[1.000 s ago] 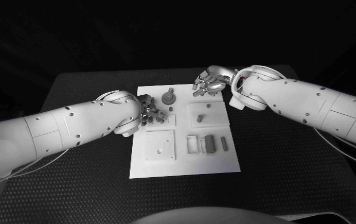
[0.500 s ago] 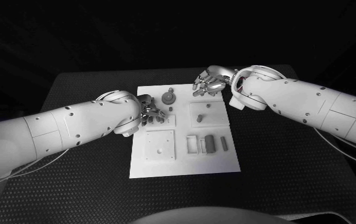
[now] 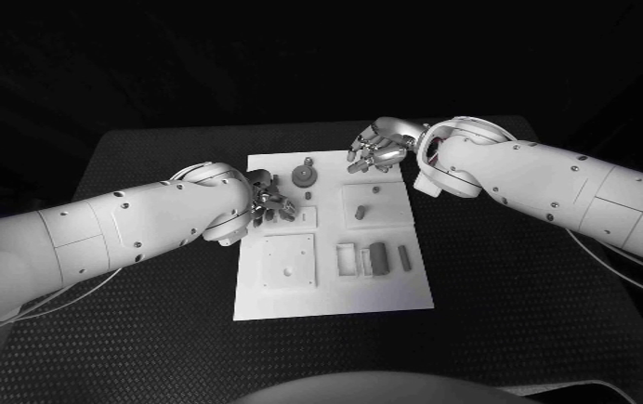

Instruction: Assemble the parts on the task board

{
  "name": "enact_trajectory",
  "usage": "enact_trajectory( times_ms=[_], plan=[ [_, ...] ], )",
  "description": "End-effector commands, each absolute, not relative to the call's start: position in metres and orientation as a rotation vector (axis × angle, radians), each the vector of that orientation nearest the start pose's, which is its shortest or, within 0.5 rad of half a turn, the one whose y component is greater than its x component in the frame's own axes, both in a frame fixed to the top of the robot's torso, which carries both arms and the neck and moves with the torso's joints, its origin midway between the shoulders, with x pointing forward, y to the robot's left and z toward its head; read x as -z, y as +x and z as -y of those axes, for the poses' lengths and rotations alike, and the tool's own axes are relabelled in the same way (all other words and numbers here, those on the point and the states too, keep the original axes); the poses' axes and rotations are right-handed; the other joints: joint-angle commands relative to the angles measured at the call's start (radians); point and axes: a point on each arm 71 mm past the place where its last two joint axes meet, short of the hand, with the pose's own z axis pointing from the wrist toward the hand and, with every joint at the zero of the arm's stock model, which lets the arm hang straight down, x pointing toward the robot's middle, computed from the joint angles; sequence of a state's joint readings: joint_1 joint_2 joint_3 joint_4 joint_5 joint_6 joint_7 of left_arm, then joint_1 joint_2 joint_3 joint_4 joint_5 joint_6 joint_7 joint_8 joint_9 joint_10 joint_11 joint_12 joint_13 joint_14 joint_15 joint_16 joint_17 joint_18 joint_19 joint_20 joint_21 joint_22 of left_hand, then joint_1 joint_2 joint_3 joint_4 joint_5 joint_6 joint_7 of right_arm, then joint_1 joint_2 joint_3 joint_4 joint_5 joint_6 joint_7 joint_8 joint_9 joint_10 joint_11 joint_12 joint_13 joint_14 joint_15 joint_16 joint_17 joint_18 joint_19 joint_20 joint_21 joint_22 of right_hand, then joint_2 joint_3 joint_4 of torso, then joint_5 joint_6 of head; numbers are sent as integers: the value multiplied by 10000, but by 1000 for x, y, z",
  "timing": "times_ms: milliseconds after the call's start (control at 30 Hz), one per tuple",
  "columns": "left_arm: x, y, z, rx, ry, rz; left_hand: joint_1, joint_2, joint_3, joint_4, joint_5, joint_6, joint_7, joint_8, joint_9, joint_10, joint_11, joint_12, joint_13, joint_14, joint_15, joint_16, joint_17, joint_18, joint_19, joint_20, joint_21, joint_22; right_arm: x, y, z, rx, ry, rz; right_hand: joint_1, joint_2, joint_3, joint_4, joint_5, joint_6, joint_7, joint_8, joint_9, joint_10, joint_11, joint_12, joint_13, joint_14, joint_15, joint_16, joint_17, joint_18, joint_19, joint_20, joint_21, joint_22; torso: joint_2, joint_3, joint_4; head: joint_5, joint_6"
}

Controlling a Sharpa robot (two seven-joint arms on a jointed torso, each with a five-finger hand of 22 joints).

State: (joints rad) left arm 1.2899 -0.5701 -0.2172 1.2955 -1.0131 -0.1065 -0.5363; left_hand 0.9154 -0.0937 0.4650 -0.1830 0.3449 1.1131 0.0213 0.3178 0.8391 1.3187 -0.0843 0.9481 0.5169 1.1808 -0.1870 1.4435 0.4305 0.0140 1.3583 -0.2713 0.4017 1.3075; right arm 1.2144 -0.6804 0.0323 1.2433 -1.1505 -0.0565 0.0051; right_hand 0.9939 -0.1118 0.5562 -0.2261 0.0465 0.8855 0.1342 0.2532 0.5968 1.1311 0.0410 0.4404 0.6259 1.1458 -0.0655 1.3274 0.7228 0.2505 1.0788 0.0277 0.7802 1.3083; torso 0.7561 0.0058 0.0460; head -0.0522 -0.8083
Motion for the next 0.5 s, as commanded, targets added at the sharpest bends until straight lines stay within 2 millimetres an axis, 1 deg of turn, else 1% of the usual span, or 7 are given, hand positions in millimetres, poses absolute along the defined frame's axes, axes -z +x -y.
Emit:
enact_trajectory(
  times_ms=[33,100,133,167,233,500],
  plan=[
    [243,512,-154,3510,-2409,-22015,490,275,173,-364,360,122,-2,83,64,19,-55,41,-12,5,-57,-6,10,-51,-11,-42,45,214,185,539,191,-8405,456,-18824,-62,3,10,52,36,96,193,-52,15,-41,38,41,12,-74,6,-34,-9,113,-58,-29,-33,165,2,-1,2,5,-14],
    [243,513,-154,3499,-2416,-21940,690,425,267,-585,499,189,-17,182,112,29,-70,44,-15,13,-63,-4,10,-62,5,-38,54,212,185,539,191,-8404,456,-18824,-62,2,9,52,36,96,193,-52,15,-41,38,41,12,-74,6,-34,-9,113,-58,-29,-33,165,2,0,2,8,-11],
    [243,513,-154,3489,-2418,-21916,769,486,323,-660,522,186,-22,225,126,31,-73,43,-18,16,-66,-4,9,-65,9,-38,53,209,185,539,191,-8402,459,-18824,-62,3,9,52,36,96,193,-52,15,-41,38,41,12,-74,6,-34,-9,113,-58,-29,-33,165,3,-1,3,9,-9],
    [243,513,-154,3487,-2416,-21905,858,500,452,-689,457,174,-22,273,135,36,-73,38,-24,21,-67,-8,7,-76,17,-31,48,202,185,539,191,-8403,458,-18825,-63,3,9,52,36,96,193,-52,16,-41,38,41,12,-74,6,-34,-9,113,-58,-29,-33,165,4,1,3,13,-6],
    [243,513,-153,3484,-2412,-21869,903,500,576,-667,391,155,-19,314,138,43,-73,35,-30,25,-65,-12,4,-82,26,-32,44,198,185,539,191,-8413,450,-18825,-64,3,9,53,36,96,193,-52,16,-41,38,41,12,-75,6,-34,-9,113,-59,-28,-33,165,1,5,2,16,0],
    [243,513,-153,3391,-2307,-21918,935,555,698,-654,374,154,-28,399,153,53,-76,36,-36,38,-64,-9,4,-88,42,-37,46,201,185,539,191,-8413,449,-18829,-67,3,7,54,36,96,192,-53,17,-41,38,42,12,-76,6,-34,-10,113,-60,-28,-33,166,4,18,-6,28,-10]
  ],
)
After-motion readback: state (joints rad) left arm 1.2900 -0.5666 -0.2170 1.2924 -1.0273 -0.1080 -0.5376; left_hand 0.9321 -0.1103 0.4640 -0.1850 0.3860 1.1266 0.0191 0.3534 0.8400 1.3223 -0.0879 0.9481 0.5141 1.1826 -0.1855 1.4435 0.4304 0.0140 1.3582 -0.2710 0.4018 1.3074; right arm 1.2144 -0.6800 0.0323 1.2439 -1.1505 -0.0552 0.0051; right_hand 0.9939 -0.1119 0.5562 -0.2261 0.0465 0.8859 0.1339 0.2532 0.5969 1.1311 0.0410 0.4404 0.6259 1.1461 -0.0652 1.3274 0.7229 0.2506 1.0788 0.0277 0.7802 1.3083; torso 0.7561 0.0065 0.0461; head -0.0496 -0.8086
